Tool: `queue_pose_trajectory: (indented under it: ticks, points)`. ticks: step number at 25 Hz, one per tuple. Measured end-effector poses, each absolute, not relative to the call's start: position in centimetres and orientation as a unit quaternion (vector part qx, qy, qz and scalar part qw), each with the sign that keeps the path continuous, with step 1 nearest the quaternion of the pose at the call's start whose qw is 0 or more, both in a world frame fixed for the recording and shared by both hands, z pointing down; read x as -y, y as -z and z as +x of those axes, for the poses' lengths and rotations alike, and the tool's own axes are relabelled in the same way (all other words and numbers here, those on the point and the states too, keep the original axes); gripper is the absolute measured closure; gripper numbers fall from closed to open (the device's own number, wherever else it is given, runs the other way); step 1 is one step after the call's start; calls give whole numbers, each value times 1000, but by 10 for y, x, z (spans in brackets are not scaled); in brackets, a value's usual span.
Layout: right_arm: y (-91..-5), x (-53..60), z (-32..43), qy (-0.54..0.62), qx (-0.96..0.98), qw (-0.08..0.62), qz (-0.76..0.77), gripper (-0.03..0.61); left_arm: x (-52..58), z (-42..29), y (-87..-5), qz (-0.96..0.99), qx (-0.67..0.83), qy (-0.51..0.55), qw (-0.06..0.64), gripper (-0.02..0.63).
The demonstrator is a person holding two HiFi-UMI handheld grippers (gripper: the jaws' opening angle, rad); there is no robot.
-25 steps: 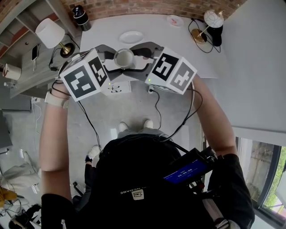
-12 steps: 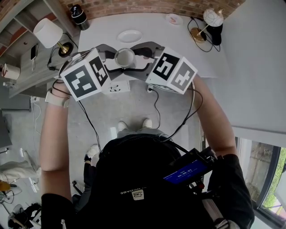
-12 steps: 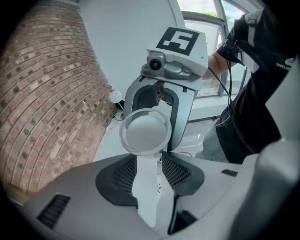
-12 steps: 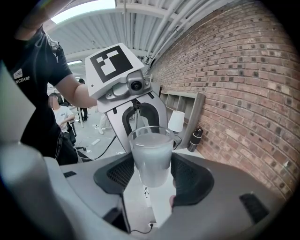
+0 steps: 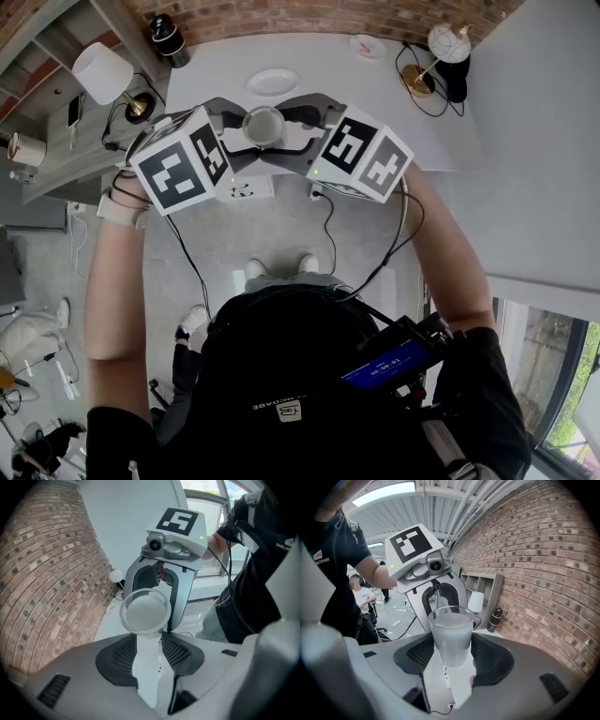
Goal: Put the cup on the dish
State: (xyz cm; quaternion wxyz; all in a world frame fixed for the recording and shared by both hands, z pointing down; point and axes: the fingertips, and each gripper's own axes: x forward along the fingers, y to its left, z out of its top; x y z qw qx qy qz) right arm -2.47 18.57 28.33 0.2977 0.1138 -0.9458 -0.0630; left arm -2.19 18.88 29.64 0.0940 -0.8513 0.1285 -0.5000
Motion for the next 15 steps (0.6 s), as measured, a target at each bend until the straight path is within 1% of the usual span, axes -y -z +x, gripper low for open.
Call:
queue_pose_trajectory:
  ticks: [15]
  points:
    - [-282,-176,26,77,952,286,82,335,-176,29,-296,-839,-160,513,83,451]
